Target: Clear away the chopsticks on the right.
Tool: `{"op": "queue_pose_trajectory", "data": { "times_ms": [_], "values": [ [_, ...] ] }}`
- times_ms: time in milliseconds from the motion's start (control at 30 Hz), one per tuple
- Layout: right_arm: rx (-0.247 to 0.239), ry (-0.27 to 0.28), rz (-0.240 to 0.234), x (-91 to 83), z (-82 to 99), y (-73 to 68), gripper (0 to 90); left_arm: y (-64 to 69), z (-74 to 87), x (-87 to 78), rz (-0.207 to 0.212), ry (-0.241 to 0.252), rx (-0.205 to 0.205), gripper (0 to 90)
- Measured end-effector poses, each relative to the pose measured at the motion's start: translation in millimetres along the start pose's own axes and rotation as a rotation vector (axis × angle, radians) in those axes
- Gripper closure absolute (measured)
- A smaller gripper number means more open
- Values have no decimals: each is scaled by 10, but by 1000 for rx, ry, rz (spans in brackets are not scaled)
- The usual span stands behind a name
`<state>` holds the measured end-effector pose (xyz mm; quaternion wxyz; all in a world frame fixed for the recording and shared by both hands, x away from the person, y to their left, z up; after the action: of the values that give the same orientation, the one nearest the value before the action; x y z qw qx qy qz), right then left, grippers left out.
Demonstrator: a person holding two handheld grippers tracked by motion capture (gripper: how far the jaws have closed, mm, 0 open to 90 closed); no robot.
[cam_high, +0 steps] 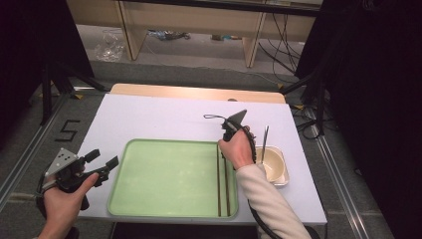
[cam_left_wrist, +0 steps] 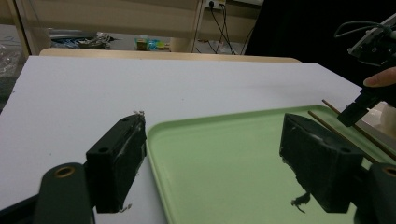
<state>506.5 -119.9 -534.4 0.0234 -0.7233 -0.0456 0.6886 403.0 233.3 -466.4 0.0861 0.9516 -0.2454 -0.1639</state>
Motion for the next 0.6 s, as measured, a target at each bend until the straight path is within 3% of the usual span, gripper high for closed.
{"op": "queue_pose_trajectory", "data": {
  "times_ms": [67, 100, 133, 167, 200, 267, 333, 367, 433, 533, 600],
  "values": [
    [-26, 15, 3, 34, -16, 15, 872, -2, -2, -2, -1, 0, 1, 225],
    [16, 2, -10, 42, -10, -20, 872, -2, -2, -2, -1, 1, 2, 225],
    [-10, -3, 17, 49, -7, 17, 871, -2, -1, -1, 0, 0, 1, 225],
    [-19, 5, 2, 75, -16, 15, 871, -1, 1, 1, 1, 0, 0, 224],
    [-17, -12, 17, 78, 2, 27, 871, -1, 0, 1, 1, 0, 0, 225],
    [-73, 21, 15, 129, -38, 60, 868, -6, -5, -5, -3, 2, 4, 225],
    [-42, -1, 18, 130, -19, 44, 866, -9, -6, -5, -2, 2, 4, 225],
    [-87, 12, 24, 151, -31, 83, 865, -9, -3, -4, -2, 1, 4, 225],
    [-27, -12, 28, 138, -5, 52, 863, -6, -5, -3, -3, 2, 4, 225],
    [-15, -16, 23, 138, -6, 46, 850, -3, -5, -4, -2, 2, 4, 225],
    [-36, -10, 32, 130, -9, 59, 830, -6, -4, -5, -3, 1, 3, 225]
  ]
}}
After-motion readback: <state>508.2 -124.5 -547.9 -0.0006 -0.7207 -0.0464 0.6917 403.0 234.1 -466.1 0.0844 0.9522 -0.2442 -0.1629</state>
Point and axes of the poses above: each handheld gripper's, and its own axes: x roughly forward along the jaws, z roughly out of its underside, y roughly to its right, the point moved 10 cm from there along x, roughly forward along the jaws, and after that the axes turned 4 degrees about z, right-handed, at the moved point
